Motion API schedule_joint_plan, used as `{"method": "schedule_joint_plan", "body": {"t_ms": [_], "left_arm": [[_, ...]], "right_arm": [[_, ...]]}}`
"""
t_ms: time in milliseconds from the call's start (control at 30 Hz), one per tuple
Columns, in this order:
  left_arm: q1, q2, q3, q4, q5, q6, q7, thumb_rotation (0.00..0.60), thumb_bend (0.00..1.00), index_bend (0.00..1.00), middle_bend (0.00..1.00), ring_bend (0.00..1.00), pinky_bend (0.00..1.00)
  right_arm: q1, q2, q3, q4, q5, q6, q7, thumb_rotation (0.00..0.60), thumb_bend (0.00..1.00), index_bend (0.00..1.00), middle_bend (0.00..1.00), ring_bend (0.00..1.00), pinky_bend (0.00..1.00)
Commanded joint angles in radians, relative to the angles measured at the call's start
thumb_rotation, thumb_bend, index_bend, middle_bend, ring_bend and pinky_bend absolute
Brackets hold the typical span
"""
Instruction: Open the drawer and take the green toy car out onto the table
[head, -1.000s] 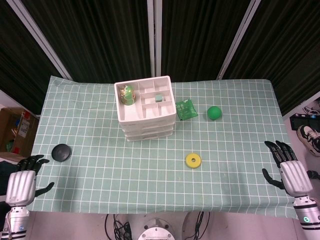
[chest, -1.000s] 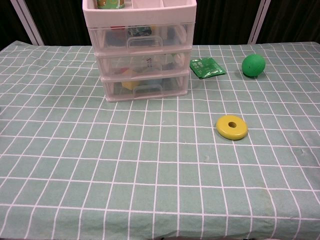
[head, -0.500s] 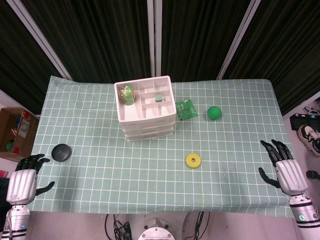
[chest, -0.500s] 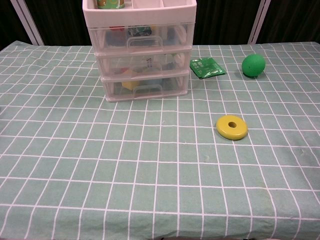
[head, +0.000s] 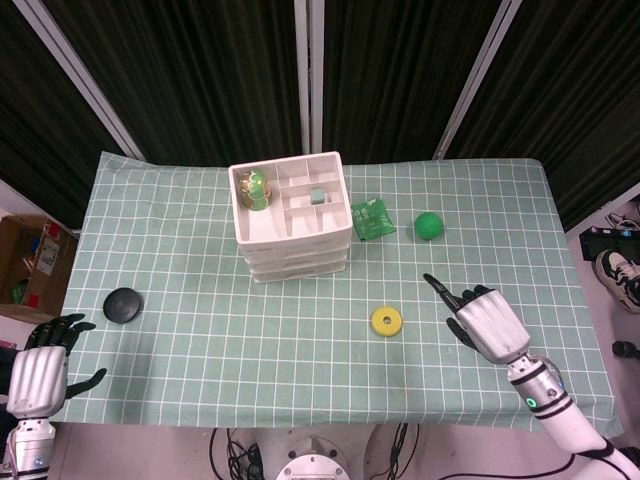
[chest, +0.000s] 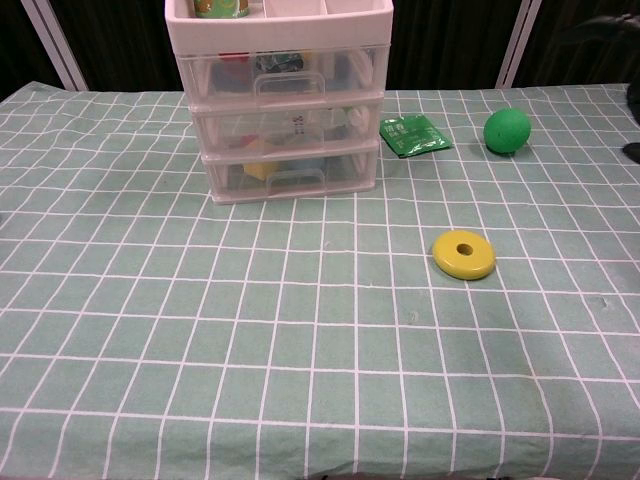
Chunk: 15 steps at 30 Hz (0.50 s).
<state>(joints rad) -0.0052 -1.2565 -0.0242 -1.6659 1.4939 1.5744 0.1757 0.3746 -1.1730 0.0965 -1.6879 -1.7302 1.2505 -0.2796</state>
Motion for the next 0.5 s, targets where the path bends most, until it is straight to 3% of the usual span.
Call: {"method": "schedule_joint_plan", "body": {"t_ms": [33,200,500], "left_arm": [[0.004,-0.004,0.003,0.014,0.001,0.003,-0.014,0.600,0.09,0.32,0.22,0.18,0.20],[0.005,-0.010,0.000,0.046,-0.004,-0.002,-0.048,0.600,0.09,0.32,0.22,0.18,0.20],[0.003,-0.022,-0.008,0.099,-0.016,-0.014,-0.102,0.600,0.09,0.32,0.22,0.18,0.20]], "right_arm": [[0.146,-0.087,0.088,-0.055,0.026,-0.175,-0.297,0.600,0.32,0.15,0.81,0.84,0.81],[0.239,-0.203,0.142,-0.015,0.109,-0.279,-0.578,0.600,0.33,0.18,0.89,0.94,0.91],[0.372,-0.379,0.189,0.118,0.260,-0.361,-0.855,0.600,0.37,0.20,0.91,0.97,0.94]]}}
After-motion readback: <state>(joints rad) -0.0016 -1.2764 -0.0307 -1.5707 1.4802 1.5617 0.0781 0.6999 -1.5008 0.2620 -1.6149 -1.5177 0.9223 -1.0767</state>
